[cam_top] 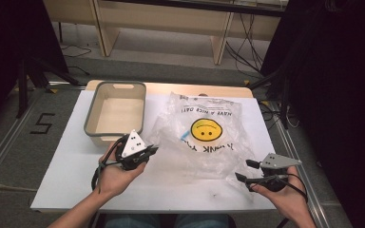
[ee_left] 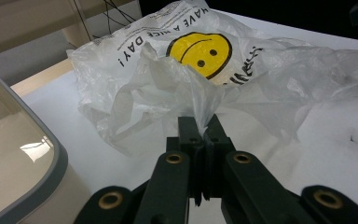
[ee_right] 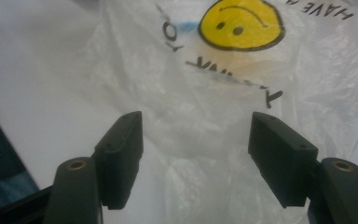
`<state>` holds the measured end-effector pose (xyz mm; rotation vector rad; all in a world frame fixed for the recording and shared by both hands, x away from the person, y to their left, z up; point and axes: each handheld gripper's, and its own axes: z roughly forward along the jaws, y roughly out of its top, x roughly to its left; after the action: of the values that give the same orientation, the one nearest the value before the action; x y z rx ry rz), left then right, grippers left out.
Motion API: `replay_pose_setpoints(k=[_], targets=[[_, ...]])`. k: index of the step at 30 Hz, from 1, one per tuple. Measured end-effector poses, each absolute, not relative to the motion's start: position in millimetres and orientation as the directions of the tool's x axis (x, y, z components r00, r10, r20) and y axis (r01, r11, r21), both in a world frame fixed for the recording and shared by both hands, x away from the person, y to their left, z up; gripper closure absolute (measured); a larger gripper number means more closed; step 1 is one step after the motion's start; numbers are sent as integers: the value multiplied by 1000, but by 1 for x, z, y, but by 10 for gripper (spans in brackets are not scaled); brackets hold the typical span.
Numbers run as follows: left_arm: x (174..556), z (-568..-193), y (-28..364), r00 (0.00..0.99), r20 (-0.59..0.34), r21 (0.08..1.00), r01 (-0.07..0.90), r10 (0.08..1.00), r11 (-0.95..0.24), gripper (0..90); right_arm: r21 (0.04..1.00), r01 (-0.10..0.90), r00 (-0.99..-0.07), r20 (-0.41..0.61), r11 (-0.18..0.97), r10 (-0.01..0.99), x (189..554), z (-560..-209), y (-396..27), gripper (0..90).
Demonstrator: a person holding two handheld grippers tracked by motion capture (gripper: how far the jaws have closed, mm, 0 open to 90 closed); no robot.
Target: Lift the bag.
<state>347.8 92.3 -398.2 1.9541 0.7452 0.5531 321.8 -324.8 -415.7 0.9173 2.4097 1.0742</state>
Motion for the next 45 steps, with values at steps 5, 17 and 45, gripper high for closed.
replay_pose_setpoints(k=[5, 17, 45], targets=[[348, -399, 92, 712, 74, 886, 274, 698, -373, 890, 658, 444, -776, -56, 608, 628, 316, -435, -322, 335], [350, -400, 93, 708, 70, 886, 279, 703, -369, 890, 652, 453, -712, -145, 607, 687, 316, -439, -328, 365], [347, -391, 92, 708, 81, 908, 238, 702, -345, 891, 586, 596, -634, -78, 550, 770, 327, -451, -346, 894]])
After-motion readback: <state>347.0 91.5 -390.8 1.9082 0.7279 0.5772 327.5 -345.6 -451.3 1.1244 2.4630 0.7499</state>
